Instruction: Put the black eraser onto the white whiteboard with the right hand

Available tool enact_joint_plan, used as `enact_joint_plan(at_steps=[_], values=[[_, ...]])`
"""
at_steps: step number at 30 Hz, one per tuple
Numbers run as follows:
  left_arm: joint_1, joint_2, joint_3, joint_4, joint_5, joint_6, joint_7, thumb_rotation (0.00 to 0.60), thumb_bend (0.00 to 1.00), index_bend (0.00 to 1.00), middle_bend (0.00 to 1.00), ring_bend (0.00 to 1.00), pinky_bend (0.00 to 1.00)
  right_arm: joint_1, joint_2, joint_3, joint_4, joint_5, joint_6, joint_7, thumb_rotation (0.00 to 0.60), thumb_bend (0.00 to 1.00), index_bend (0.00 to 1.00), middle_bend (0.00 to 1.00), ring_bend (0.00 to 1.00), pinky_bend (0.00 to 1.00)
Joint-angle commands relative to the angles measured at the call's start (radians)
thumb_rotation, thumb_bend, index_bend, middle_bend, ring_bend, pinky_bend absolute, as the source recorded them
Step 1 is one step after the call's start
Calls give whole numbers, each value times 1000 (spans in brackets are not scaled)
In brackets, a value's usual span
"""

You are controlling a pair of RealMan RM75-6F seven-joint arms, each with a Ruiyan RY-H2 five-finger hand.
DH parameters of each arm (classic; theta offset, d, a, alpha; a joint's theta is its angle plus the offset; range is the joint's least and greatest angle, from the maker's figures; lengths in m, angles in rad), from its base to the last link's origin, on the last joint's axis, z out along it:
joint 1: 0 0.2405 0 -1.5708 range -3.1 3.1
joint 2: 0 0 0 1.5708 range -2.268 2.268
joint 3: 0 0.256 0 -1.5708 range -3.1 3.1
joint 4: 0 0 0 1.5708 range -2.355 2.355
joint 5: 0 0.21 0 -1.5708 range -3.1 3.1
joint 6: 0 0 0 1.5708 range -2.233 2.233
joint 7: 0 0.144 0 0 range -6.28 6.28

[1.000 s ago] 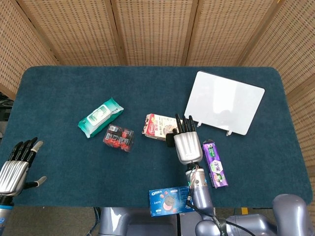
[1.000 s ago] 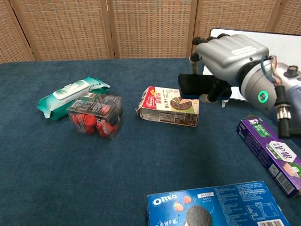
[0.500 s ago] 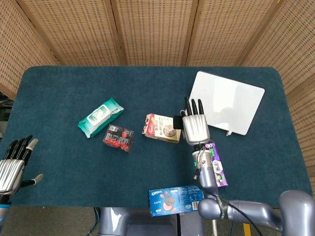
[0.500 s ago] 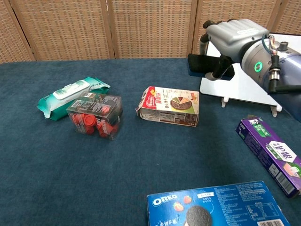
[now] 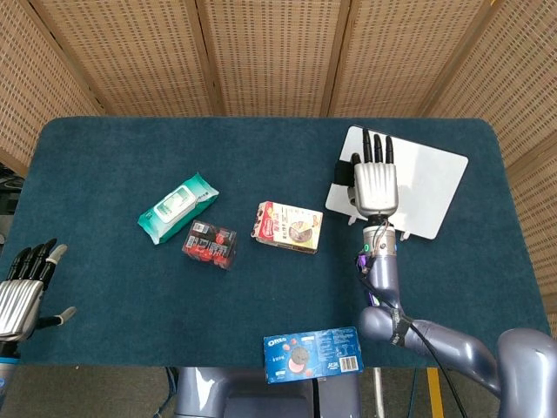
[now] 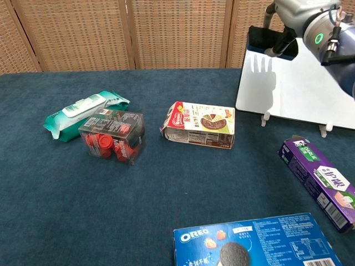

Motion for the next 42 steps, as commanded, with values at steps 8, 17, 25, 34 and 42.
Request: enact_joint_plan(at_steps=[8, 17, 25, 34, 42], values=[[-3, -4, 3, -3, 12, 4, 4, 600, 137, 0, 0, 0, 0, -15, 45, 17, 156, 60, -66, 91, 600, 337, 419, 0, 0, 0], [-1, -8, 8, -12, 23, 10, 23, 600, 136, 0, 0, 0, 0, -39, 34, -19, 187, 63, -90, 153, 600, 337, 419, 0, 0, 0], [1, -9, 13, -14, 31, 16, 28, 600, 137, 0, 0, 0, 0, -32, 11, -25, 217, 64, -101, 182, 600, 337, 418, 0, 0, 0], [2, -8, 13, -14, 25, 13, 30, 600, 136, 0, 0, 0, 0, -16, -20, -24, 293, 72, -130, 206, 600, 337, 418, 0, 0, 0], [-2, -11, 15, -18, 22, 2, 37, 600, 137, 0, 0, 0, 0, -12, -48, -17, 402, 78, -169, 266, 600, 337, 418, 0, 0, 0]])
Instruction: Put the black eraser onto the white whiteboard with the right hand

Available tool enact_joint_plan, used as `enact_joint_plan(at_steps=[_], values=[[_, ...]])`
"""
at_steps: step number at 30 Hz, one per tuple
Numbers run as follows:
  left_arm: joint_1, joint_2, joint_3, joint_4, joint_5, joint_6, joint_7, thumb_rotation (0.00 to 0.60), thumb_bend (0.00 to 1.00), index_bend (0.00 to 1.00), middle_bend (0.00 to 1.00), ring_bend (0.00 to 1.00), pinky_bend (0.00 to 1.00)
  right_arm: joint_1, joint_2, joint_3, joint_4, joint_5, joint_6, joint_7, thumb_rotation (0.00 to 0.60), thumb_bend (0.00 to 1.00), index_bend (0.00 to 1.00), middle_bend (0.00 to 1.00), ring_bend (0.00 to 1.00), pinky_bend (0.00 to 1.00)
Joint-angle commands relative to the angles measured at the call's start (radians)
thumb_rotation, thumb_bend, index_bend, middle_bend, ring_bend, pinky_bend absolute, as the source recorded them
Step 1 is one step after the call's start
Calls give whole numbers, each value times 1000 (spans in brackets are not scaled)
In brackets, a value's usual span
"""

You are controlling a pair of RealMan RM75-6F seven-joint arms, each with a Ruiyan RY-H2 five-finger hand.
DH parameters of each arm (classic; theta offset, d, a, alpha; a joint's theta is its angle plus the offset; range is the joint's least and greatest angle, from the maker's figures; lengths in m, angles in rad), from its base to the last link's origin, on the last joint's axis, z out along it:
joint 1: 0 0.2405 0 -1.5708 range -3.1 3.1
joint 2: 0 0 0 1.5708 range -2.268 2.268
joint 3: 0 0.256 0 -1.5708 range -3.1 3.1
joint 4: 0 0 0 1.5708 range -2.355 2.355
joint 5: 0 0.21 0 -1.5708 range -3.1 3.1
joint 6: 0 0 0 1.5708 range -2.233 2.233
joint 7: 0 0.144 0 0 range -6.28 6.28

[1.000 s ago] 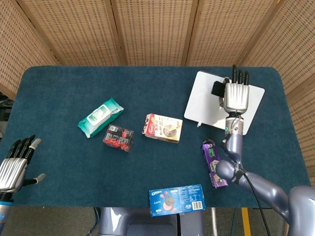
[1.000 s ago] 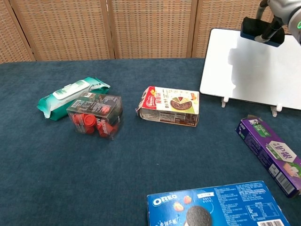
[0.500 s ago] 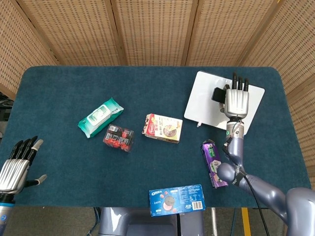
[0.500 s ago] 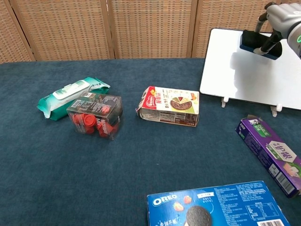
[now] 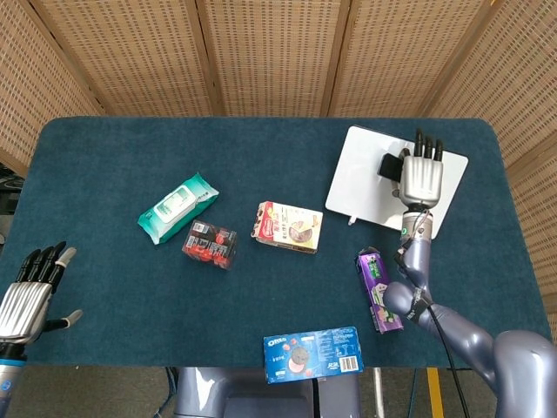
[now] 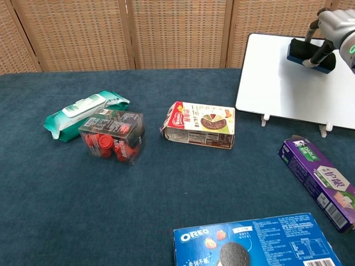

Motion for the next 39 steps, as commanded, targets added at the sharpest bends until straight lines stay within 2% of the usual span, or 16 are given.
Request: enact_joint_plan(at_steps=[1, 26, 39], values=[[-2, -3, 1, -2, -2, -5, 7, 600, 137, 0, 0, 0, 0, -1, -18, 2, 54, -1, -21, 39, 600, 337, 418, 0, 0, 0], [-8, -7, 8, -3, -6, -22, 14, 600, 136, 0, 0, 0, 0, -5, -138, 16, 262, -69, -8, 209, 600, 337, 418, 0, 0, 0], [-8, -7, 9, -9, -9, -26, 21, 600, 136, 0, 0, 0, 0, -9, -152, 25, 299, -94, -21, 252, 600, 311, 418, 0, 0, 0]])
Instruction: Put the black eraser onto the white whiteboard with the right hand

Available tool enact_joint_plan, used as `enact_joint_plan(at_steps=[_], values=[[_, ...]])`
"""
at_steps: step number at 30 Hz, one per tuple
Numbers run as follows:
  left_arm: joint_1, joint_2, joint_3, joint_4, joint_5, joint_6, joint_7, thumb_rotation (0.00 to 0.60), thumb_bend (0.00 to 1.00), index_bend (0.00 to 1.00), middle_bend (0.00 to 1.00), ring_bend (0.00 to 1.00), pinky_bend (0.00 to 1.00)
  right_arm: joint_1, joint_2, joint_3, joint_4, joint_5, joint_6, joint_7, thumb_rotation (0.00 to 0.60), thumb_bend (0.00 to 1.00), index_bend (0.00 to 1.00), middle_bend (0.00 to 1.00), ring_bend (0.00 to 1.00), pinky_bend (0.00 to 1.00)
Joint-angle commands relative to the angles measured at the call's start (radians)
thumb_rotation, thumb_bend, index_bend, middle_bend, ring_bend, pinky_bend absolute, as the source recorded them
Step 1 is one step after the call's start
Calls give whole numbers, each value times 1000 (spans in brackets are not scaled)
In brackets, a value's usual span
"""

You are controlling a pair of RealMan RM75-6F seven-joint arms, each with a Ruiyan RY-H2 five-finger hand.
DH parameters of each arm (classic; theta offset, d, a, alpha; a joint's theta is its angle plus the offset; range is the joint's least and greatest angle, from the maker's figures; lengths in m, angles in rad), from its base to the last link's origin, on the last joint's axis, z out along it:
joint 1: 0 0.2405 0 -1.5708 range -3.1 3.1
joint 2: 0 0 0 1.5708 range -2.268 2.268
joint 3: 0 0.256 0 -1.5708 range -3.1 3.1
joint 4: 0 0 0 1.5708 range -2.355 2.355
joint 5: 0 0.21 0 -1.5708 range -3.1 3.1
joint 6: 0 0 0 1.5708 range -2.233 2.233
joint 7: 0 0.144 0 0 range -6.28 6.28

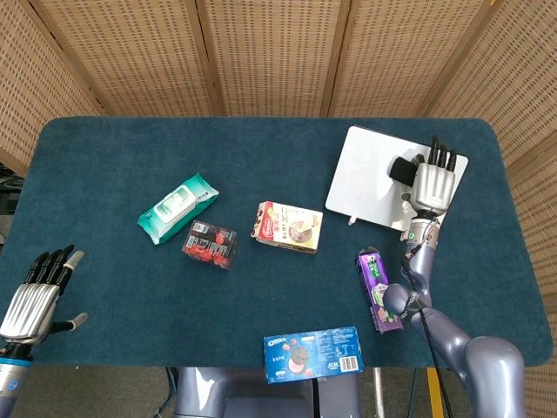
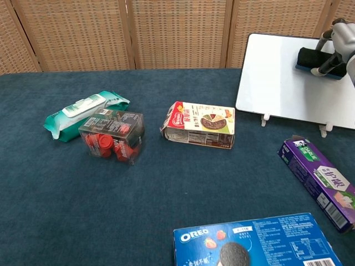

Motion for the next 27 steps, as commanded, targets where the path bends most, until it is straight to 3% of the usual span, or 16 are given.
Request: enact_joint_plan(at_steps=[1, 11, 27], values=[[0, 0, 0, 0, -1, -1, 1, 600, 136, 0, 0, 0, 0, -2, -1, 1, 4, -6, -4, 9, 600, 311, 418, 0, 0, 0], [-1, 3, 1, -4, -4, -5, -1, 600, 137, 0, 0, 0, 0, -5, -3, 9, 10, -15, -12, 14, 600, 260, 419, 0, 0, 0], [-2, 4, 2, -6, -6, -6, 1, 600, 137, 0, 0, 0, 0, -9, 0, 20, 5, -19, -23, 12, 600, 260, 419, 0, 0, 0]])
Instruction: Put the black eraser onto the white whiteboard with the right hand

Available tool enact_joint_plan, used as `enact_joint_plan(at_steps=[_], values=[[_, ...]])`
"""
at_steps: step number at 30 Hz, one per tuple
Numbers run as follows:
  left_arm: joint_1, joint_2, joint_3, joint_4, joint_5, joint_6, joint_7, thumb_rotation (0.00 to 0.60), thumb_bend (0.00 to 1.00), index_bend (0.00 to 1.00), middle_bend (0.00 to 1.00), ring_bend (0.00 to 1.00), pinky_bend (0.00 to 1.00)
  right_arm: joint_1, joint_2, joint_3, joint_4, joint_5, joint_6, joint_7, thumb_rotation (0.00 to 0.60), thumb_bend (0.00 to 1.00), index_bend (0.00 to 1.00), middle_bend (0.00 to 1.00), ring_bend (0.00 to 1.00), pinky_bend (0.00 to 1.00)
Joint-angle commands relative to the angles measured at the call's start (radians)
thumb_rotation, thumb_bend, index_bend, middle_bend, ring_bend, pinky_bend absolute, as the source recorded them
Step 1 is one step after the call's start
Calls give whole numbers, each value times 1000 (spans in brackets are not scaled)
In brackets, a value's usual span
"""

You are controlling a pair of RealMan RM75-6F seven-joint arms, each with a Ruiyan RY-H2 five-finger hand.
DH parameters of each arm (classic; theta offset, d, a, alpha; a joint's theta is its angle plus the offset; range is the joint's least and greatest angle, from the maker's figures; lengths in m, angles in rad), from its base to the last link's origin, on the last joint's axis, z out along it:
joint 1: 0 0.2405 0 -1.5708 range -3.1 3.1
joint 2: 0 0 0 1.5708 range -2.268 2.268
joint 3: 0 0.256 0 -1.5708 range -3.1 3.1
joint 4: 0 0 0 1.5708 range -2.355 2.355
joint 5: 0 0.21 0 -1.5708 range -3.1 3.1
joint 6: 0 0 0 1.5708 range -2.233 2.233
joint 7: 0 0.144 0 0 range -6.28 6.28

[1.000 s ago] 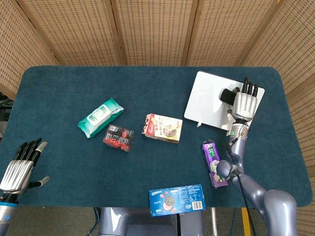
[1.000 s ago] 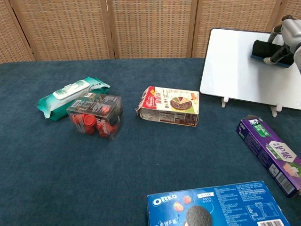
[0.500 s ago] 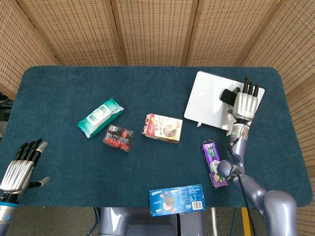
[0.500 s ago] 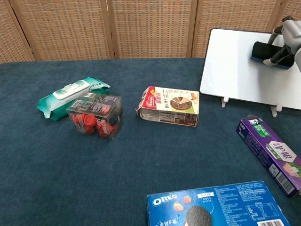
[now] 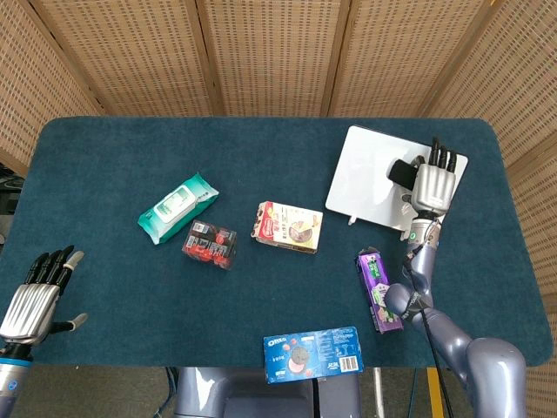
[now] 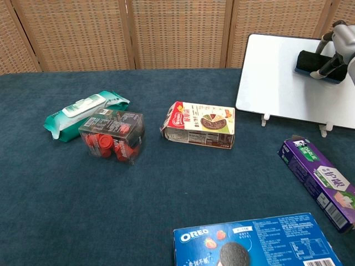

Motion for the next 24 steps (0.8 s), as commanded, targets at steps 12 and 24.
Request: enact_joint_plan(at_steps=[12, 24], values=[[0, 0, 0, -1, -1, -1, 3, 600, 136, 0, 0, 0, 0, -1, 2, 4, -1, -6, 0, 1, 600, 232, 382, 0, 0, 0], [-1, 0, 1, -4, -2, -4, 7, 600, 137, 0, 0, 0, 0, -3, 0, 6, 3, -13, 0, 8, 600, 208, 333, 0, 0, 0]])
